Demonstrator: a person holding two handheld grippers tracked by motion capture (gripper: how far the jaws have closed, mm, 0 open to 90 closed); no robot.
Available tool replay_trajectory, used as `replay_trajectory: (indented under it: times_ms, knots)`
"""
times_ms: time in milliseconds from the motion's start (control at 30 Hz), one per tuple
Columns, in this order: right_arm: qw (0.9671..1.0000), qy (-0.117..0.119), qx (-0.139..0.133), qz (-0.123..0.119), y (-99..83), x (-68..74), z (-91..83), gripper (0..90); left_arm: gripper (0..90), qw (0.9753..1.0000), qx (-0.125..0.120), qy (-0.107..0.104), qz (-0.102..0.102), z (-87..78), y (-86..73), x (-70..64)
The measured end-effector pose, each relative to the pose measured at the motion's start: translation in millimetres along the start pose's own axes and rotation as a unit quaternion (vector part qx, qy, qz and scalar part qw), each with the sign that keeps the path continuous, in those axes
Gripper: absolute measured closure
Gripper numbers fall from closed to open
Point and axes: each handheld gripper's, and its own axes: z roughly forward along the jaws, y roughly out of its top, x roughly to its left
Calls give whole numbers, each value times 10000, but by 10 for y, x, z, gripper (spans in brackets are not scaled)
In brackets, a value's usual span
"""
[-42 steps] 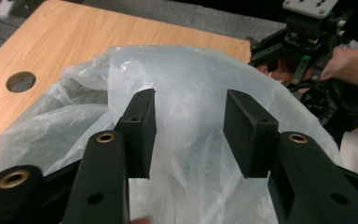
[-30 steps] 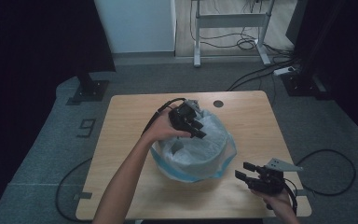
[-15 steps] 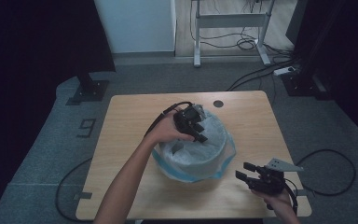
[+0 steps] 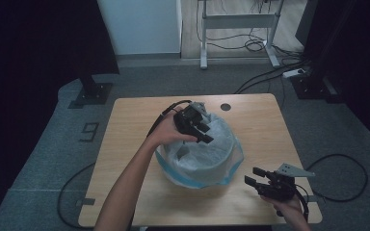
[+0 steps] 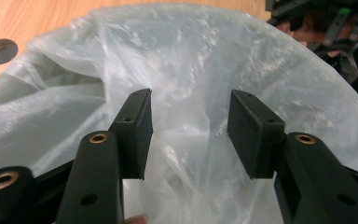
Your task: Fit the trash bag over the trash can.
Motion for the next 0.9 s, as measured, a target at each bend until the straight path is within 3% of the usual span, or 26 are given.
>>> replay_trajectory:
  times_ms: [300,500,667,800,900]
  knots:
    - [10000,-7,28,-4,-8,1,10,393,436,9998,72,35,163,-96,-135,-163]
    - [10000,11,74,-22,-15,16,41,392,421,9982,555,66,220,36,-137,-222]
    - [10000,8,69,-18,-13,13,35,392,414,9967,768,42,247,149,-115,-222]
    - [10000,-6,59,-4,-16,-5,18,392,407,9970,733,41,244,160,-110,-205]
    - [10000,-16,43,-11,-14,-11,9,392,404,9983,549,40,202,87,-119,-186]
